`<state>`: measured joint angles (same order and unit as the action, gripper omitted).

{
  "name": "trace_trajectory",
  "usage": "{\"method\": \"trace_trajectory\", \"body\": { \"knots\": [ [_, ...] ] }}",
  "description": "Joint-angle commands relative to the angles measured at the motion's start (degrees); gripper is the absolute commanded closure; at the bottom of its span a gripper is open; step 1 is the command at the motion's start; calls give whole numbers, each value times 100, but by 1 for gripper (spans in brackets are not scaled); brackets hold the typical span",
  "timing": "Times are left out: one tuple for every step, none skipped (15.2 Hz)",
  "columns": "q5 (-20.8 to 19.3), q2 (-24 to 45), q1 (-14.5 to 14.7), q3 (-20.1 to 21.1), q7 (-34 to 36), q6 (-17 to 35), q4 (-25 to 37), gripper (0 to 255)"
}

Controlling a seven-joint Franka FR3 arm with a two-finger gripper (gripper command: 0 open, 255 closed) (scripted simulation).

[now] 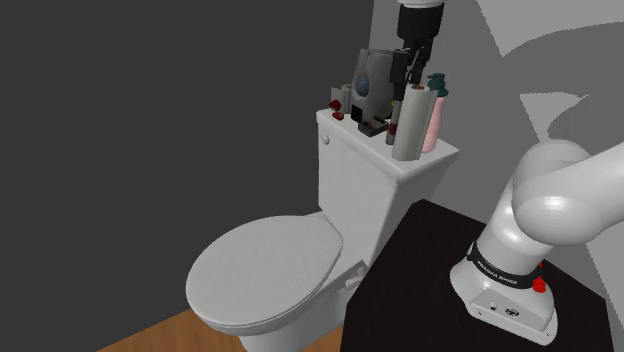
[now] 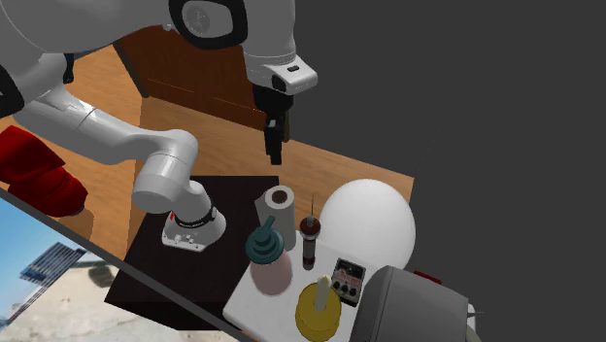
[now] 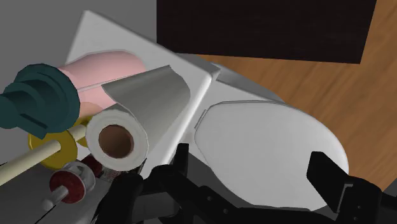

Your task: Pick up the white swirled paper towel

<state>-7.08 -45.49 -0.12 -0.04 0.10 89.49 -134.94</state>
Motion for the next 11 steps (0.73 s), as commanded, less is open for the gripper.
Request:
{"method": "trace_trajectory", "body": {
  "knots": [
    [0, 0, 0, 0, 0, 0, 0, 0],
    [-41, -5, -73, -148, -71, 13, -10, 0],
    [-82, -5, -147, -295, -142, 27, -17, 0],
    [-122, 1, -220, -442, -213, 42, -19, 0],
    [-163, 13, -292, -591, -283, 57, -18, 0],
    [-203, 29, -365, -739, -354, 73, -13, 0],
    [-242, 51, -435, -888, -424, 90, -4, 0],
    [-280, 78, -505, -1036, -495, 107, 9, 0],
    [-317, 111, -575, -1185, -567, 125, 26, 0],
    [-334, 129, -608, -1258, -602, 134, 36, 0],
    [-344, 111, -612, -1267, -597, 204, -52, 0]
  ]
}}
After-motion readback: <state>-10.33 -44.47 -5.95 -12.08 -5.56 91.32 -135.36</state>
